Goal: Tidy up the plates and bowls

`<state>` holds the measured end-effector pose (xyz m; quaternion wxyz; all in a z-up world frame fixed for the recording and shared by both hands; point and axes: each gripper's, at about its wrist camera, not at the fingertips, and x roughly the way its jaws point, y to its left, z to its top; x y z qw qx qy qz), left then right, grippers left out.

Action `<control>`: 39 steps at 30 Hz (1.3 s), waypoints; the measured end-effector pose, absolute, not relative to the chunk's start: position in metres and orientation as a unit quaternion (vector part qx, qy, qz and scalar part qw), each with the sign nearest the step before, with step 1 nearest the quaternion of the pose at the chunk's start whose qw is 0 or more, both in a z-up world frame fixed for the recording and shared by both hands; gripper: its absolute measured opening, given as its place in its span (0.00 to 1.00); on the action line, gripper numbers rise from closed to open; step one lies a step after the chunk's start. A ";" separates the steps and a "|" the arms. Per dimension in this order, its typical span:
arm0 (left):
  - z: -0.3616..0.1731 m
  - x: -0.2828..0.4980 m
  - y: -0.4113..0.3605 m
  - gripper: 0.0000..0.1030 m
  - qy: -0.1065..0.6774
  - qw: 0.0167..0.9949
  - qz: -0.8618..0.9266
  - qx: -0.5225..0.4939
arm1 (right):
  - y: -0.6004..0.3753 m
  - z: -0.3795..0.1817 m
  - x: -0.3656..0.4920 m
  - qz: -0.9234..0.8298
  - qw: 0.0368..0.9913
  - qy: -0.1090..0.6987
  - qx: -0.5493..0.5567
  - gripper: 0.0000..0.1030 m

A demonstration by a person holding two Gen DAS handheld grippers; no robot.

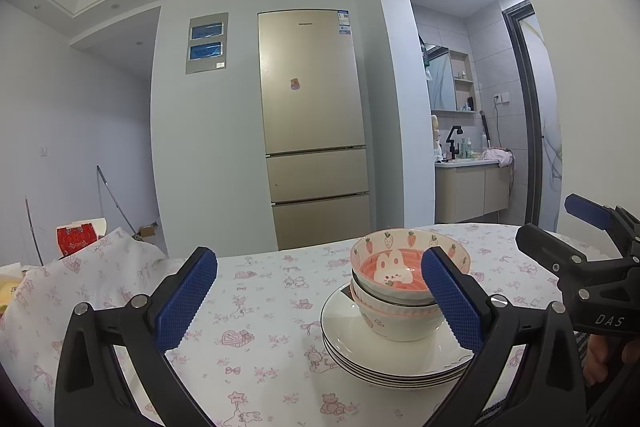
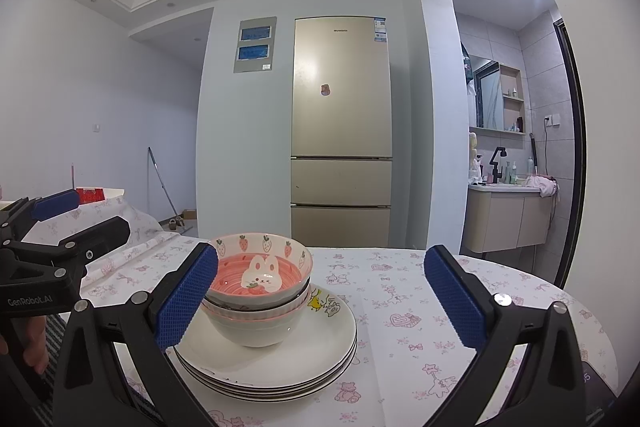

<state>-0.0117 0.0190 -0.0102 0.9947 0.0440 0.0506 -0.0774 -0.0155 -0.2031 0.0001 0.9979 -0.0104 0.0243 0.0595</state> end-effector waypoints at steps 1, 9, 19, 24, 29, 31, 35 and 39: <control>-0.010 -0.012 0.019 1.00 0.050 0.995 -0.077 0.044 | -0.202 0.000 -0.016 0.059 0.998 0.024 -0.010 1.00; -0.011 -0.010 0.018 1.00 0.053 0.995 -0.077 0.046 | -0.202 -0.001 -0.016 0.059 0.998 0.022 -0.010 1.00; -0.012 -0.010 0.019 1.00 0.055 0.994 -0.077 0.047 | -0.202 0.000 -0.017 0.059 0.998 0.021 -0.009 1.00; -0.011 -0.010 0.019 1.00 0.054 0.994 -0.076 0.047 | -0.203 0.000 -0.017 0.059 0.998 0.020 -0.009 1.00; -0.012 -0.010 0.020 1.00 0.053 0.994 -0.078 0.048 | -0.203 0.000 -0.017 0.059 0.998 0.020 -0.009 1.00; -0.012 -0.010 0.020 1.00 0.055 0.994 -0.078 0.050 | -0.203 0.000 -0.017 0.059 0.998 0.020 -0.010 1.00; -0.011 -0.009 0.020 1.00 0.054 0.994 -0.079 0.051 | -0.203 0.000 -0.017 0.059 0.998 0.020 -0.009 1.00; -0.011 -0.009 0.020 1.00 0.054 0.994 -0.078 0.051 | -0.203 0.001 -0.020 0.059 0.998 0.018 -0.009 1.00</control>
